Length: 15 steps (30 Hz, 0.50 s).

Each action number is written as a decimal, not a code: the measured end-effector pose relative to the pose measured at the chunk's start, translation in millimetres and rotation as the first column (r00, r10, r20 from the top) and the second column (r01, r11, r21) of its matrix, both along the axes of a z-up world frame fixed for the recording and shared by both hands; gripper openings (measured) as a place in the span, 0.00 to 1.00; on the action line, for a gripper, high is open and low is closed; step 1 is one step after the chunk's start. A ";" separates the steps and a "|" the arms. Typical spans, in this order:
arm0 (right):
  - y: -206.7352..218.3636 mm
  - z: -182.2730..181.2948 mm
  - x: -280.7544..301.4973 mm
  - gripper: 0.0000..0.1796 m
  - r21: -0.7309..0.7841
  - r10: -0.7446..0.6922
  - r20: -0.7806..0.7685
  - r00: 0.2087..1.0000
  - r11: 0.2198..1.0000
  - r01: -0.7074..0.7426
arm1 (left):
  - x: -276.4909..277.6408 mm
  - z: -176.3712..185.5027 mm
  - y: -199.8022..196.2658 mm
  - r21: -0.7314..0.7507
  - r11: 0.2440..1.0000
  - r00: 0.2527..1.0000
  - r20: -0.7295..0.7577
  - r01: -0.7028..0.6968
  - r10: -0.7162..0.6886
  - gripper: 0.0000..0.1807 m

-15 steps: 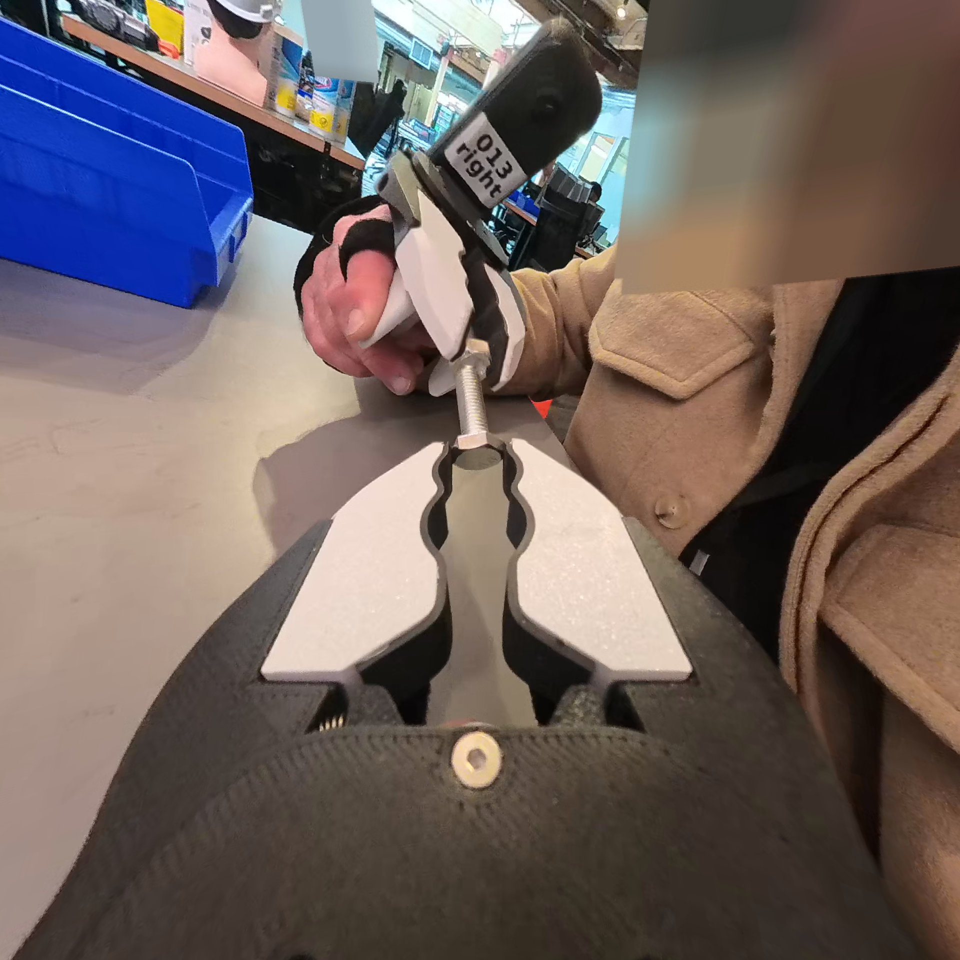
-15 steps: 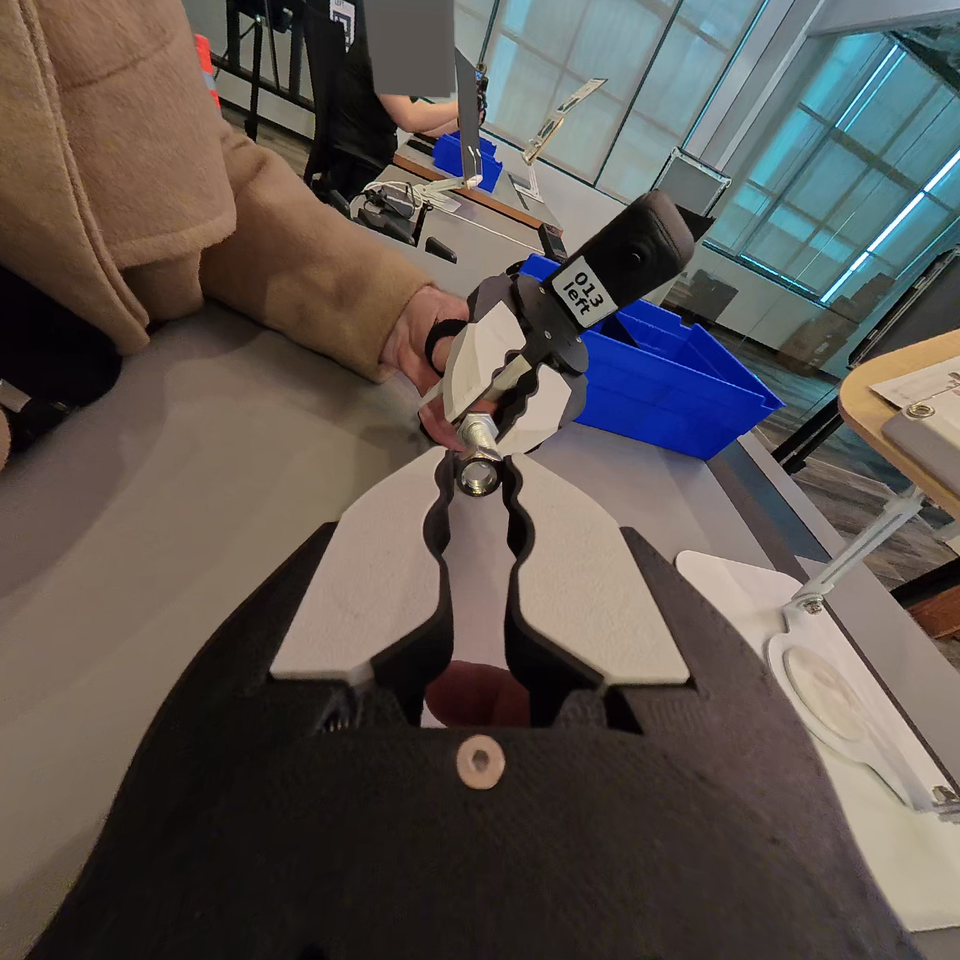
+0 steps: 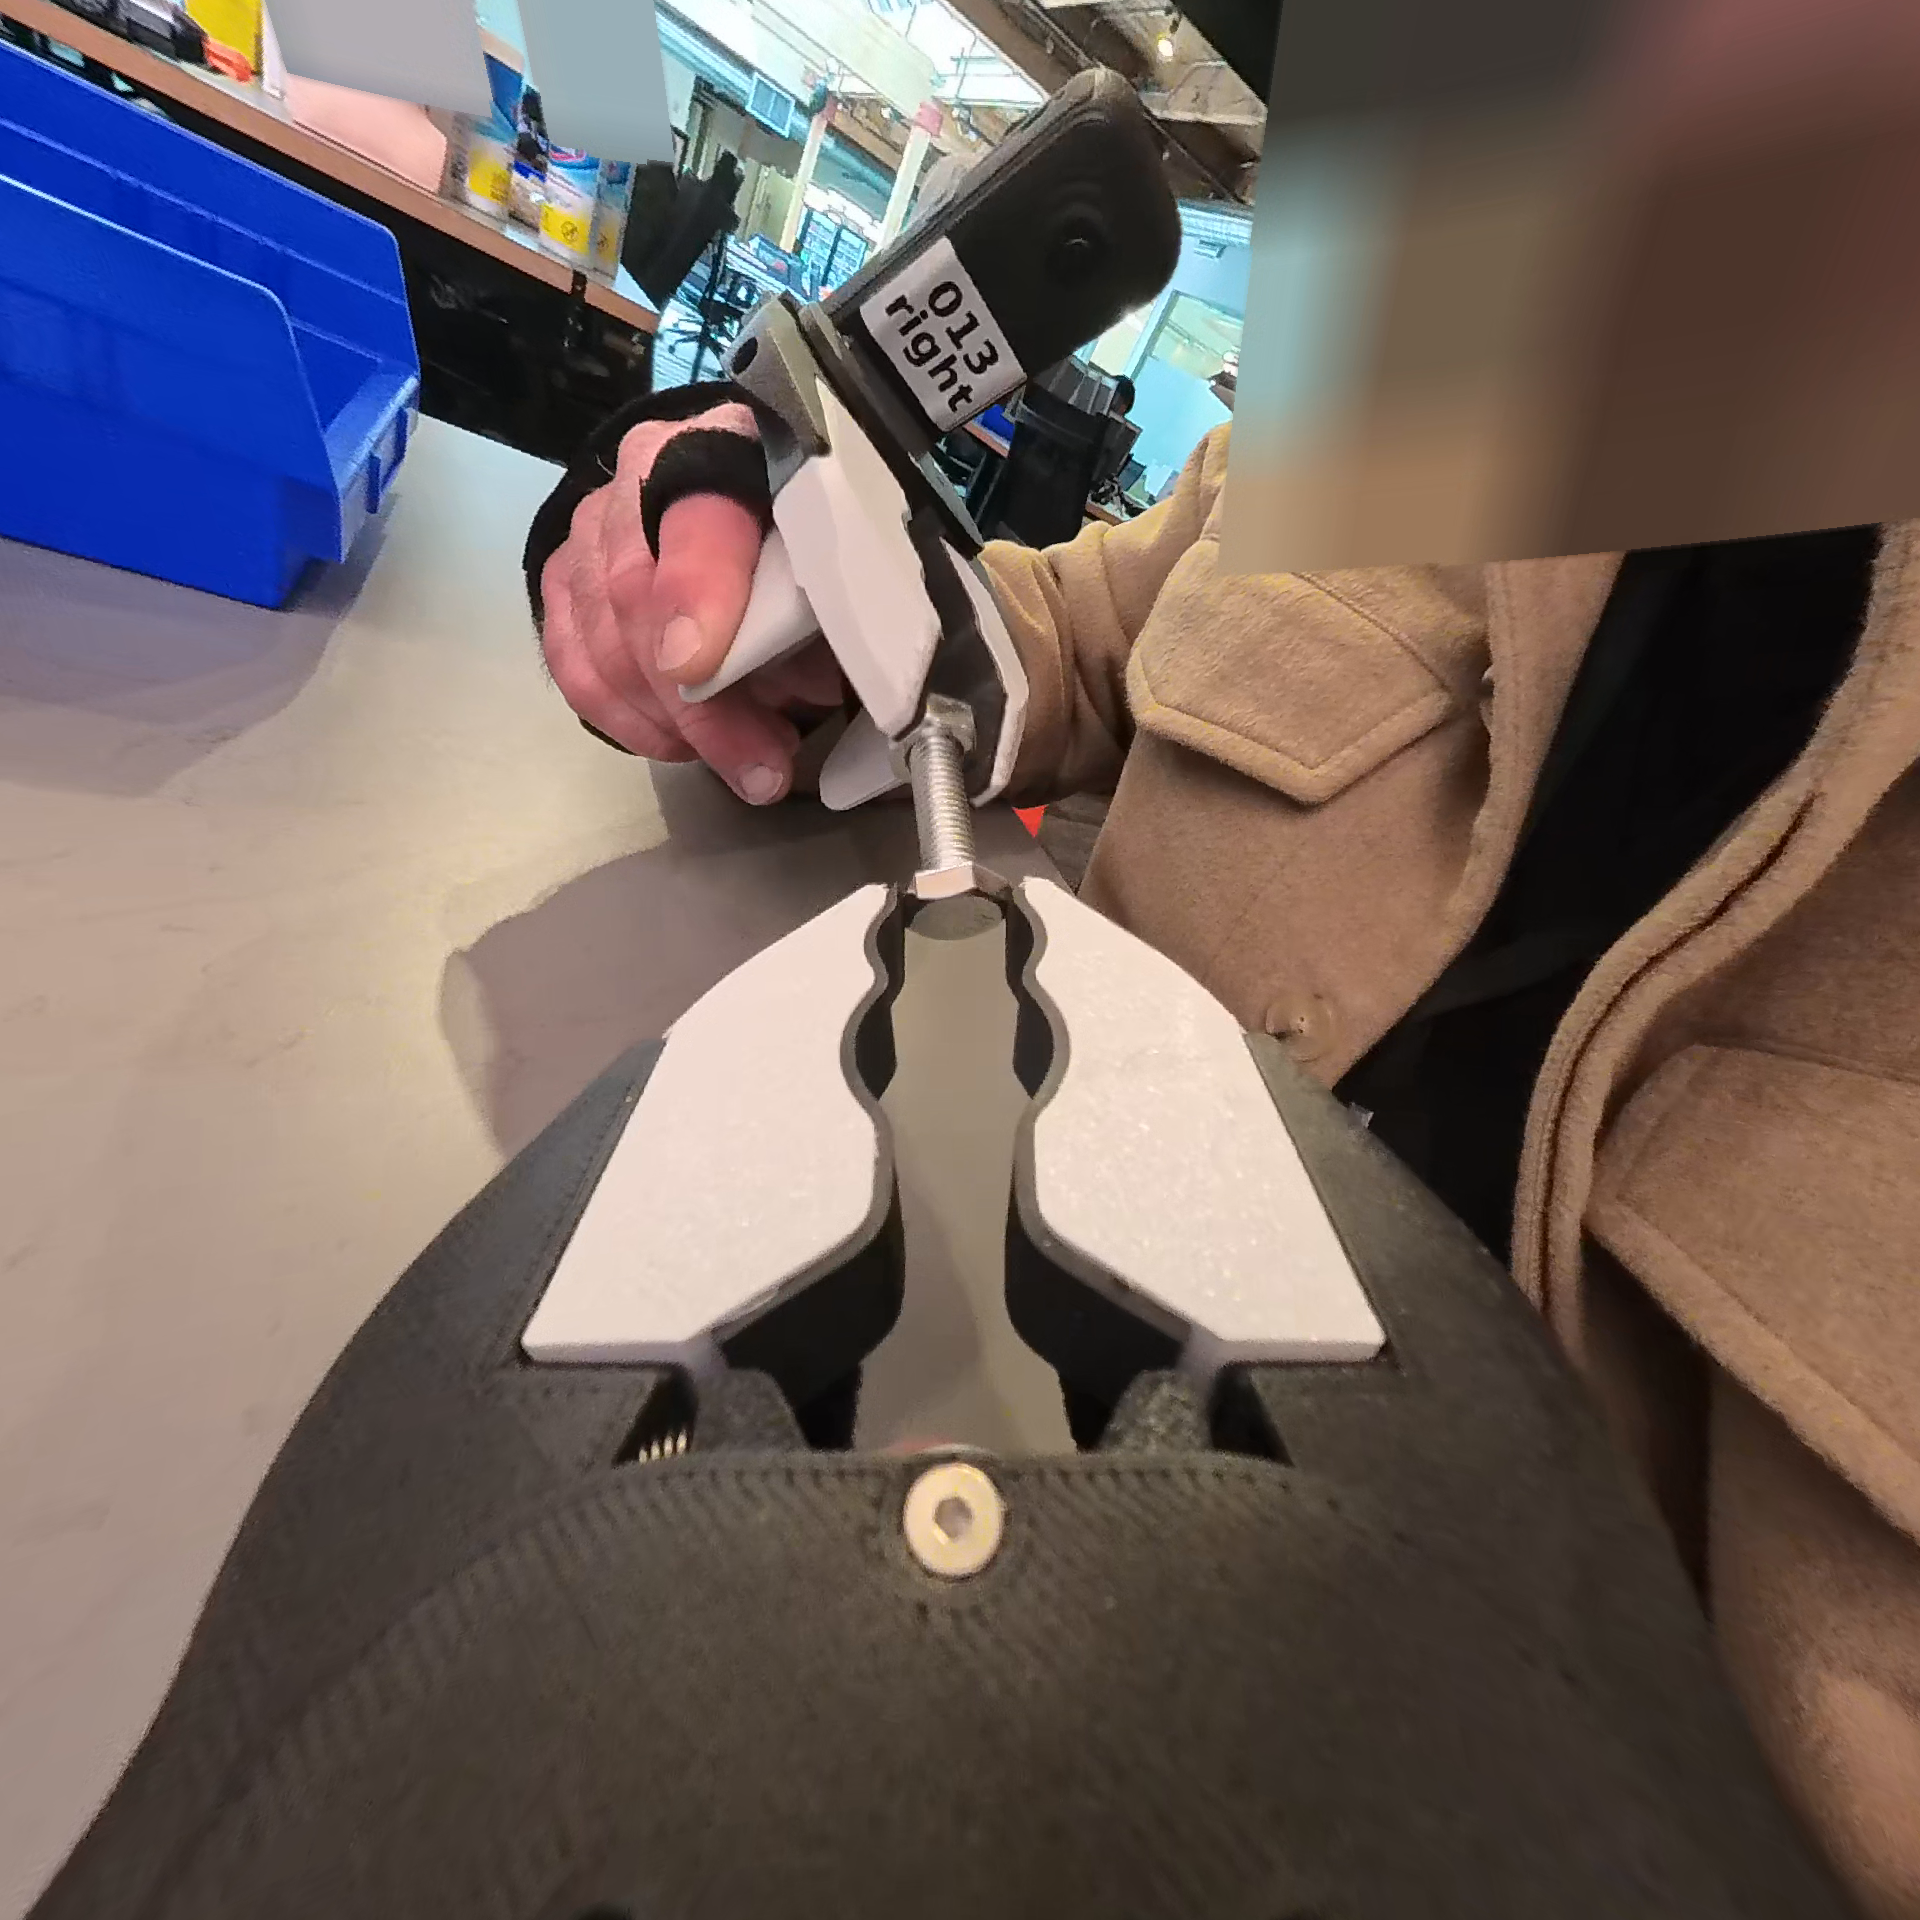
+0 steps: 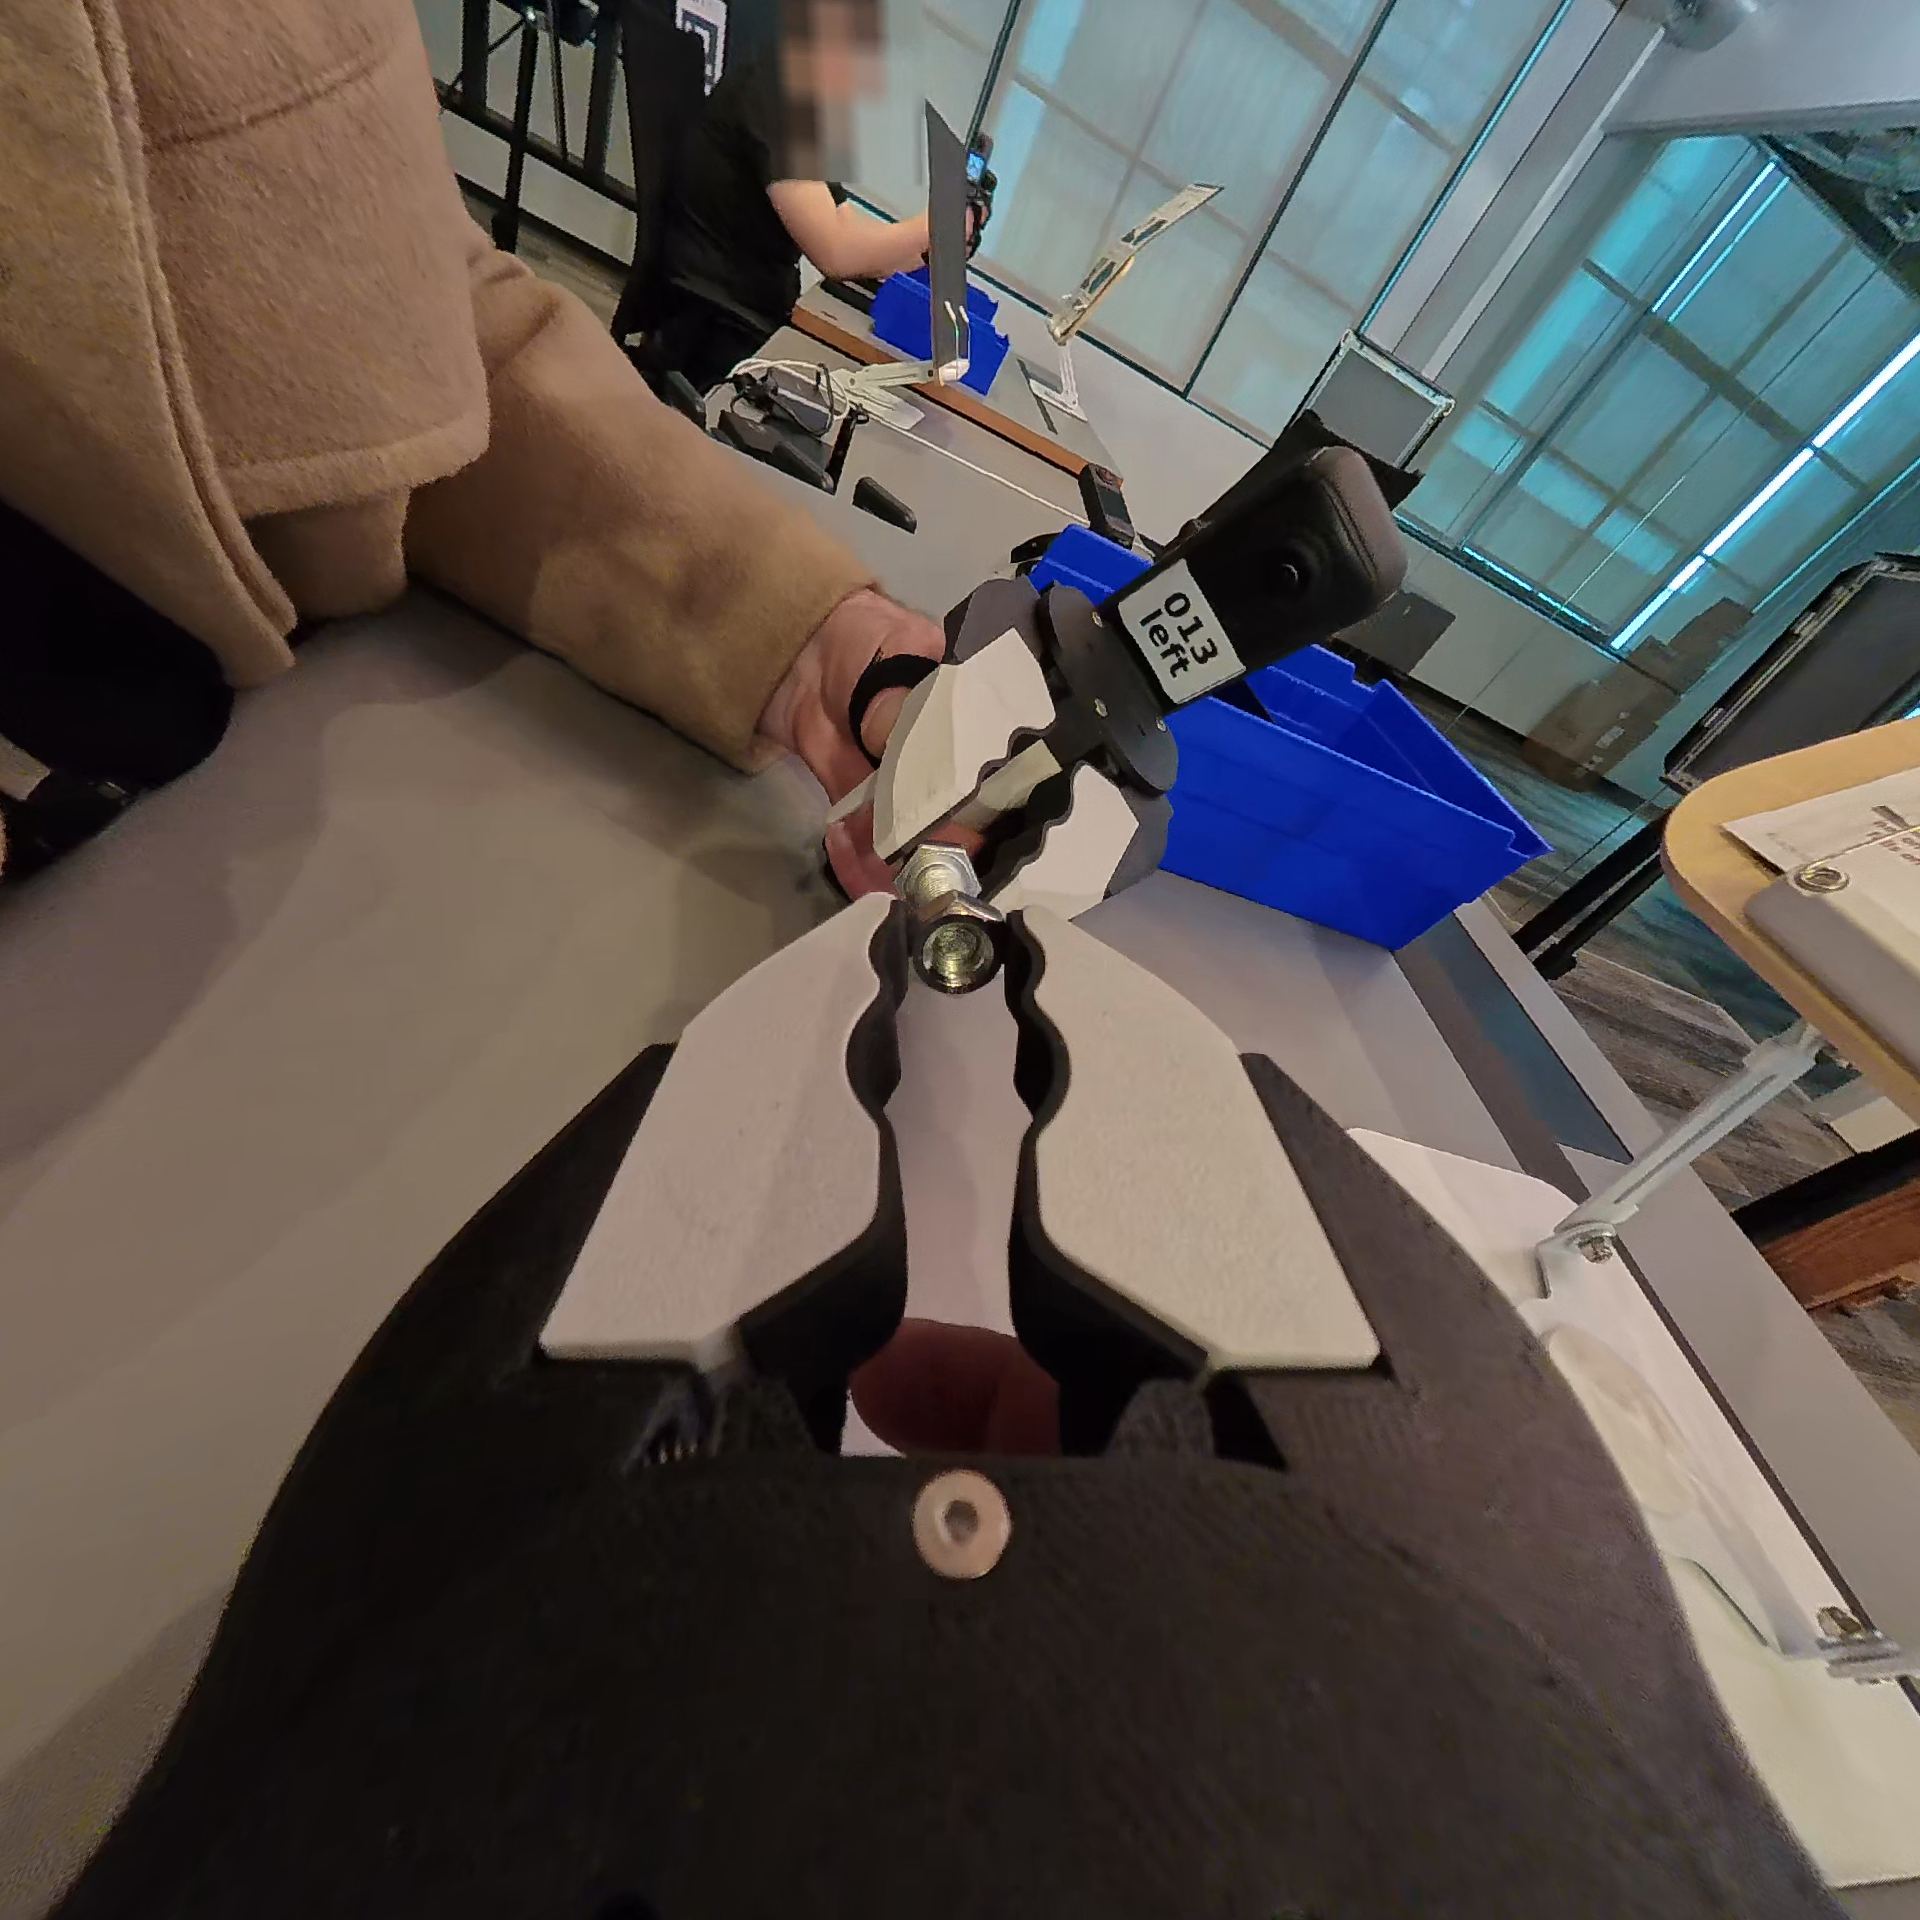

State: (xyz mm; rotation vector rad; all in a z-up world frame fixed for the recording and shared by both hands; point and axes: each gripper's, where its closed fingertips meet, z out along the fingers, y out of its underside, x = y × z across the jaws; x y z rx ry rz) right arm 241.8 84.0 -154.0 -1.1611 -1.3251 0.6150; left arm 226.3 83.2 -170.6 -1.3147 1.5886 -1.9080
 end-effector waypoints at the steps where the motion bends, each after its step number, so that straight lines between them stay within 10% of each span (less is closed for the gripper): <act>1: -0.2 0.1 0.0 0.10 0.001 0.001 0.000 1.000 1.000 -0.001 | 0.2 0.3 -0.4 -0.003 1.000 1.000 0.000 0.002 -0.002 0.10; 15: 6.7 -0.6 3.7 0.10 -0.067 -0.022 -0.036 0.999 0.998 0.019 | 5.0 -3.4 4.9 0.151 0.985 0.997 -0.012 -0.080 0.083 0.10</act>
